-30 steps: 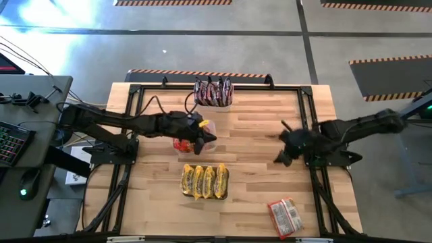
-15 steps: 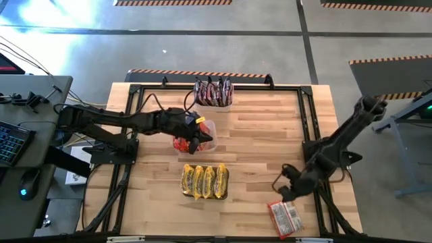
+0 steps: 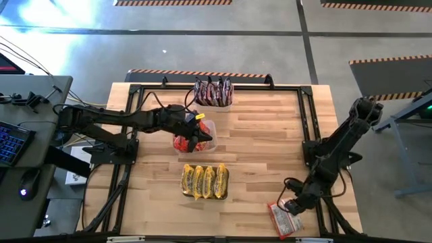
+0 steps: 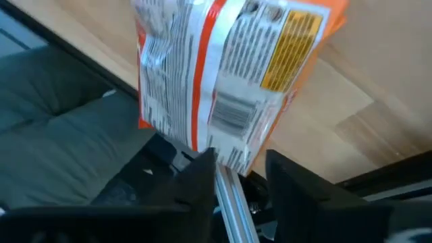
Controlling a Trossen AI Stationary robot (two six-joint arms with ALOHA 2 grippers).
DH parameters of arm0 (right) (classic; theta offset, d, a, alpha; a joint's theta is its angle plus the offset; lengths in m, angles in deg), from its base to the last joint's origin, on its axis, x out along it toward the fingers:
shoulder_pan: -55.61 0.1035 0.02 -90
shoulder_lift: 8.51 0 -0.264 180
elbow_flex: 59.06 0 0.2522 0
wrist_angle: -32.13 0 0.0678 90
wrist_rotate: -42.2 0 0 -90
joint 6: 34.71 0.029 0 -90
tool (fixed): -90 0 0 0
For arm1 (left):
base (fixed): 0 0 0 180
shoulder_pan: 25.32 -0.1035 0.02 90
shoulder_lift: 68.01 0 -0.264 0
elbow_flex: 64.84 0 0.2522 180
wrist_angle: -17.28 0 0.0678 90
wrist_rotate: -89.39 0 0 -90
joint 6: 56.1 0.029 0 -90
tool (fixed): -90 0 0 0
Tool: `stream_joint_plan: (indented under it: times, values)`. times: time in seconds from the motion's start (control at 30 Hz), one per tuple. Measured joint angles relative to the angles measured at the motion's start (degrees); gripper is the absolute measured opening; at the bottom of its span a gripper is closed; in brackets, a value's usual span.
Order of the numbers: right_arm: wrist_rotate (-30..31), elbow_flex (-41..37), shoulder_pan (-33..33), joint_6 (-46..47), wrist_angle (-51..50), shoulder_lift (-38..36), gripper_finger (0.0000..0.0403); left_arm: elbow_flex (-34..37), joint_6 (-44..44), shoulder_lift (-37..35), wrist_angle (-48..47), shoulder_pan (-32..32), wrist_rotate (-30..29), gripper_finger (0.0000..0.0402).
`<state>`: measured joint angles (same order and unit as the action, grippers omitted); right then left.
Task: Sort Maruchan noodles
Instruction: Put the orange noodle pack into the transparent bin
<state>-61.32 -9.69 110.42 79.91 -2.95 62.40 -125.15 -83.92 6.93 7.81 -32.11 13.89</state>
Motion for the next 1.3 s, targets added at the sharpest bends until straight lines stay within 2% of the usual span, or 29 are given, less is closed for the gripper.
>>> stream_joint_plan:
  times: [0.2,0.4,0.57,0.7,1.0,1.13,1.3]
  values:
    - [-0.01,0.00,1.23,-4.32,1.24,0.76,0.0064,0.00,-1.15,0.00,-0.08,0.22,0.00,0.0000]
    - [1.53,0.00,3.15,-11.94,5.55,4.96,0.0019,0.00,-3.61,0.00,-0.10,0.22,-0.02,0.0000]
    - [2.30,0.08,2.97,-14.73,6.34,8.97,0.0002,0.00,-5.00,0.02,-0.10,0.22,-0.04,0.0000]
    - [5.71,0.28,1.51,-16.82,6.99,10.09,0.0002,0.00,-5.01,0.02,-0.10,-0.06,-0.04,0.0000]
    - [17.73,-0.13,-7.29,-23.59,-0.15,4.48,0.0000,0.00,-5.06,0.02,-0.10,-0.09,-0.11,0.0000]
    - [19.93,0.05,-11.78,-26.16,-5.87,-1.35,0.0000,0.00,-4.64,0.02,-0.10,-0.34,-0.09,0.0000]
    - [21.51,3.83,-14.10,-30.11,-13.14,-6.19,0.0000,-0.02,-4.51,0.02,-0.12,-0.33,-0.10,0.0000]
